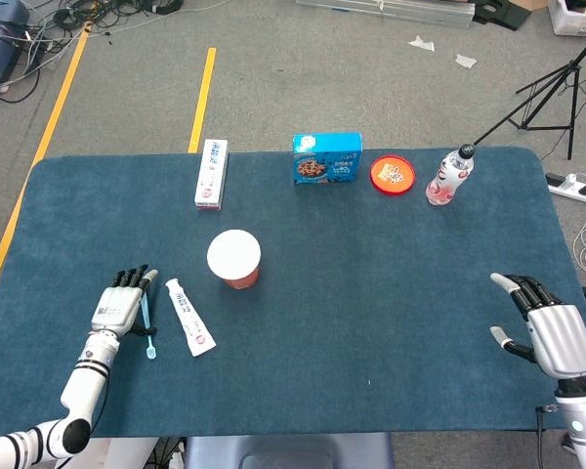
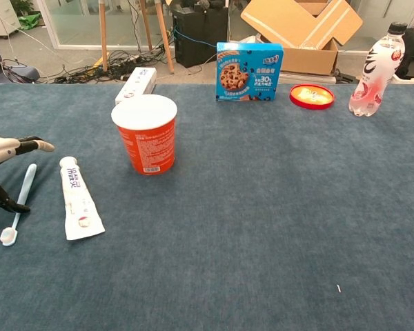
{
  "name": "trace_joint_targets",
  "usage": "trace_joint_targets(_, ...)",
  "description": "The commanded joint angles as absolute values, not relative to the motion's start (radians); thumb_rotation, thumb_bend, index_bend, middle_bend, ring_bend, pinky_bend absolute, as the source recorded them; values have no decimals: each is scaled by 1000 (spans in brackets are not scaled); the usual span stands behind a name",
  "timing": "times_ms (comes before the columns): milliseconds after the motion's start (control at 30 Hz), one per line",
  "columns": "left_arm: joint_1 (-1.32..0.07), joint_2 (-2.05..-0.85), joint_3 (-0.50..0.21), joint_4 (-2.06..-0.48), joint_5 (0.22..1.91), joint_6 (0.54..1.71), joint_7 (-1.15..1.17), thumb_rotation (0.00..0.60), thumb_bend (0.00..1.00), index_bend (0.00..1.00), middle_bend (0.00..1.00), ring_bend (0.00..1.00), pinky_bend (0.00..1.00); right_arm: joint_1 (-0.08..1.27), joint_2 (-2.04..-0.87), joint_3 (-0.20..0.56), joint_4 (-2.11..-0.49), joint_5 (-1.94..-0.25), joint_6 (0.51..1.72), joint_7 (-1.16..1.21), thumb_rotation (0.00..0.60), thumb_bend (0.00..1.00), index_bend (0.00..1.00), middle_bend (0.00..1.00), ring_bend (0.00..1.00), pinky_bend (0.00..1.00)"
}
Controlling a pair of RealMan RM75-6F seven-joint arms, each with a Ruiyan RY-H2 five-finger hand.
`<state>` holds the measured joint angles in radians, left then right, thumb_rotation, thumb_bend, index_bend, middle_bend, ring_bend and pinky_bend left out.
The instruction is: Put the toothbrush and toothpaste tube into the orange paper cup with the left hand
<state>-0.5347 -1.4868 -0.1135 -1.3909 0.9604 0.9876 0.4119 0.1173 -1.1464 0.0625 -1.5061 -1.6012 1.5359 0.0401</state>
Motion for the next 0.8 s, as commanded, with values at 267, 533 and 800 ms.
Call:
trace_joint_targets(267,-533,-1477,-110,-1392,960,1003,426,600,0,0,0,0,0,118,-1147,62,-1505,-1600,1535,38,600,165,216,259,223,530)
trace_joint_targets(533,-530,-1469,-102,-1379,953,1003,436,600,0,0,0,0,0,120,-1150,61,-1504,-1599,1531,34,600,165,216,259,223,530)
trace_joint_targets(800,-527,-1456,-101,-1377,950,1015,450,600,0,0,0,0,0,120,-1151,60,-1506,-1599,1530,32,600,165,216,259,223,527)
